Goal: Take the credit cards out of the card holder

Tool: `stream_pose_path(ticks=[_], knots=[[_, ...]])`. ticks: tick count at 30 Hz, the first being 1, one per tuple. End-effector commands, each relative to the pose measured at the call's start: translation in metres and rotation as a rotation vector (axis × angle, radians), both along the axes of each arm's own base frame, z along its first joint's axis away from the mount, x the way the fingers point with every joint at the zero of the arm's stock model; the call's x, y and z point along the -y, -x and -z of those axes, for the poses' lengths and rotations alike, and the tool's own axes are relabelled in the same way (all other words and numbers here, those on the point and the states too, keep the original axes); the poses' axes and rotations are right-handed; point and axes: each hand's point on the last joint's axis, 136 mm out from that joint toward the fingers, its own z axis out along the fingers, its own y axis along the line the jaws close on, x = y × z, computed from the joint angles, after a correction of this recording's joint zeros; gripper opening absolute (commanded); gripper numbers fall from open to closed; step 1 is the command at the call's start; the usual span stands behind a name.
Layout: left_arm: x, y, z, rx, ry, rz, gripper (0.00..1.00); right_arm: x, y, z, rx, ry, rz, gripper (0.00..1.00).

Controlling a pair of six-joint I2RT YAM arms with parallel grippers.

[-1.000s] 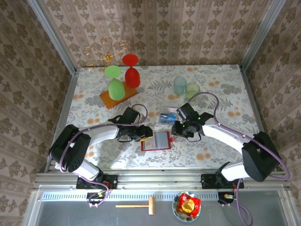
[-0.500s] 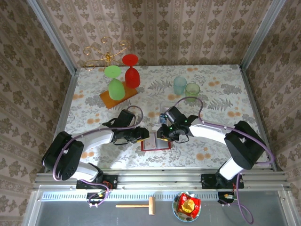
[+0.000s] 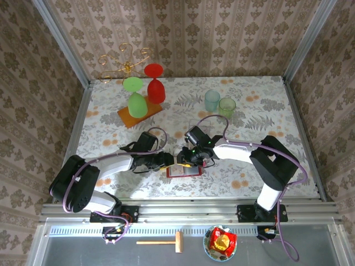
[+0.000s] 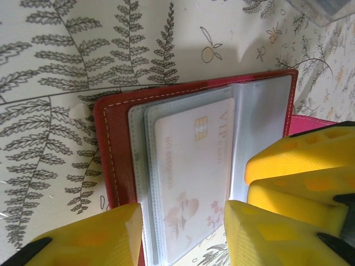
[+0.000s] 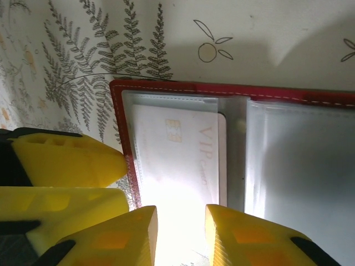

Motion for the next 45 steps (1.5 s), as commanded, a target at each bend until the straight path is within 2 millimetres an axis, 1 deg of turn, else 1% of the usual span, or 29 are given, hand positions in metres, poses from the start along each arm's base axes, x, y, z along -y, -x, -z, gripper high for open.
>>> stream_pose_path(ticks=[1, 16, 24, 30, 38, 42, 45], knots=[[-0.005, 0.000, 0.008, -0.014, -0.011, -0.018, 0.43, -0.008, -0.002, -0.002, -0.014, -0.013, -0.002, 0.30], [-0.010, 0.001, 0.010, -0.027, -0.018, -0.019, 0.43, -0.009, -0.003, 0.008, -0.026, 0.005, -0.009, 0.29], [-0.011, 0.002, 0.013, -0.038, -0.023, -0.019, 0.43, -0.001, -0.001, 0.014, -0.028, 0.052, -0.011, 0.29], [-0.011, 0.002, 0.015, -0.044, -0.027, -0.016, 0.43, 0.007, -0.001, 0.012, -0.009, 0.096, -0.012, 0.29], [-0.010, 0.002, 0.013, -0.043, -0.025, -0.015, 0.44, 0.008, -0.001, 0.011, -0.006, 0.103, -0.013, 0.30], [-0.009, 0.000, 0.010, -0.035, -0.020, -0.016, 0.43, 0.009, -0.002, 0.007, 0.005, 0.102, -0.009, 0.30], [-0.008, -0.002, 0.003, -0.022, -0.013, -0.017, 0.43, 0.008, -0.003, 0.001, 0.016, 0.089, -0.009, 0.30]])
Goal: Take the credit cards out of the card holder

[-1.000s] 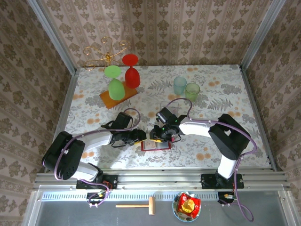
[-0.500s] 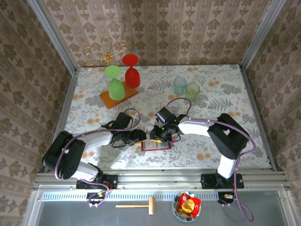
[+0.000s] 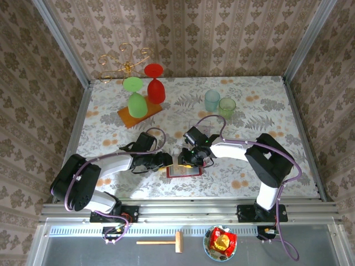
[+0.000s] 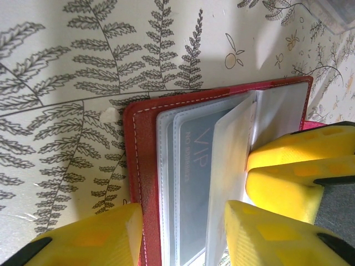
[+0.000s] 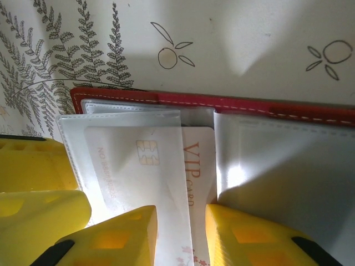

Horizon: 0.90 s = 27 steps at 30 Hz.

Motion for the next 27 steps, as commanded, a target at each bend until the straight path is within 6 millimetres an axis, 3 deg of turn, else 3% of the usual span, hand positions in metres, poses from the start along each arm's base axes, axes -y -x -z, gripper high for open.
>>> stream_pose_path(ticks=[1, 8, 13, 19, 27], knots=[[-0.001, -0.001, -0.006, -0.001, -0.001, 0.003, 0.43, 0.001, -0.002, -0.015, 0.034, 0.011, -0.001, 0.30], [0.004, -0.007, -0.022, 0.025, 0.031, -0.002, 0.39, 0.000, -0.004, -0.022, 0.052, -0.010, 0.007, 0.30], [0.012, -0.008, -0.029, 0.026, 0.068, 0.009, 0.26, -0.002, -0.003, -0.020, 0.043, -0.026, 0.011, 0.30], [0.023, -0.006, -0.027, 0.008, 0.105, 0.029, 0.16, -0.003, -0.002, -0.017, 0.034, -0.032, 0.011, 0.30], [0.025, 0.000, -0.008, -0.037, 0.092, 0.043, 0.14, -0.005, -0.001, -0.012, 0.019, -0.040, 0.009, 0.30]])
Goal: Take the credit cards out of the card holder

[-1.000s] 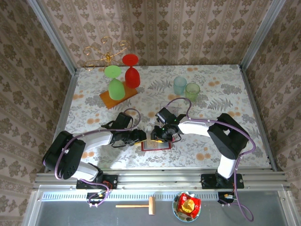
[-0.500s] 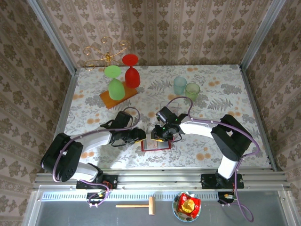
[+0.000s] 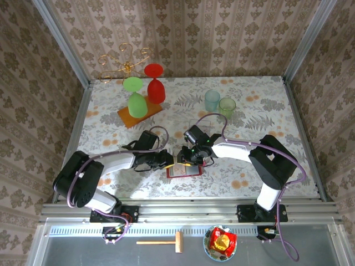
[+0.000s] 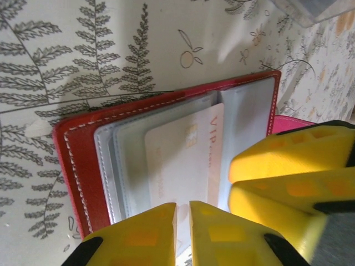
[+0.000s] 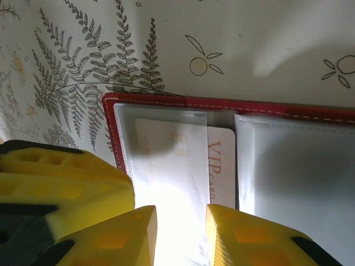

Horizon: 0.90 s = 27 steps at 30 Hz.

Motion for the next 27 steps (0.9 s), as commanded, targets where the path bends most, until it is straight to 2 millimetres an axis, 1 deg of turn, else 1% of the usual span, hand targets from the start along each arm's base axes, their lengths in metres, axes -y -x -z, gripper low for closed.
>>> stream_pose_path(ticks=[1, 6, 9, 15, 21, 27], knots=[[0.003, 0.002, 0.001, -0.013, 0.014, 0.011, 0.14, -0.001, 0.003, 0.003, -0.019, -0.006, 0.003, 0.30], [-0.007, 0.005, 0.007, -0.004, -0.048, 0.012, 0.14, -0.003, 0.004, 0.007, -0.027, -0.008, -0.001, 0.30], [-0.010, 0.007, 0.009, -0.004, -0.065, 0.020, 0.14, -0.003, 0.005, 0.009, -0.032, -0.005, -0.002, 0.30], [-0.012, 0.009, 0.017, -0.020, -0.085, 0.026, 0.14, -0.001, 0.006, 0.016, -0.045, 0.007, 0.000, 0.30], [-0.014, 0.009, 0.018, -0.016, -0.098, 0.025, 0.14, 0.002, 0.006, 0.021, -0.048, 0.026, 0.002, 0.30], [-0.015, 0.010, 0.019, -0.018, -0.101, 0.024, 0.14, 0.008, 0.005, 0.022, -0.031, 0.066, -0.001, 0.30]])
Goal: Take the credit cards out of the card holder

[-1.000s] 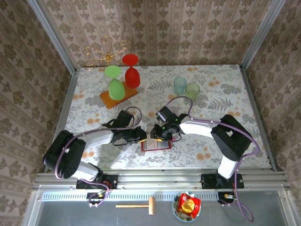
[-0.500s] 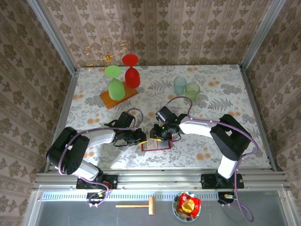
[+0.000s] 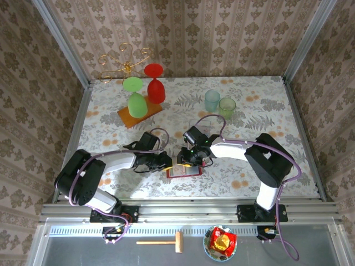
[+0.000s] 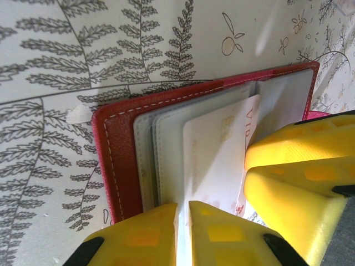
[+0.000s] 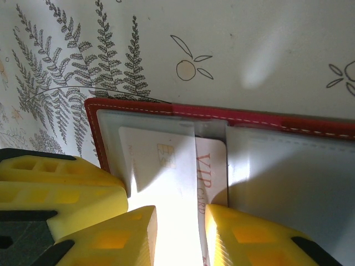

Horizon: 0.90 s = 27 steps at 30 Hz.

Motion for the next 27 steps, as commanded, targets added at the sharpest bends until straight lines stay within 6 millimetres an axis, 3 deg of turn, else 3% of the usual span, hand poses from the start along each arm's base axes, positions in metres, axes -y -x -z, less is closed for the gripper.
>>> stream_pose_path(ticks=[1, 19, 27], knots=[[-0.006, 0.004, 0.007, -0.007, -0.039, 0.013, 0.14, 0.011, 0.005, 0.009, -0.012, 0.064, 0.004, 0.29], [-0.005, 0.004, 0.009, -0.012, -0.044, 0.014, 0.14, 0.016, -0.001, -0.005, 0.038, 0.079, 0.004, 0.29], [0.000, -0.002, -0.001, 0.004, -0.028, 0.016, 0.14, 0.011, -0.004, -0.007, 0.044, 0.035, 0.003, 0.29]])
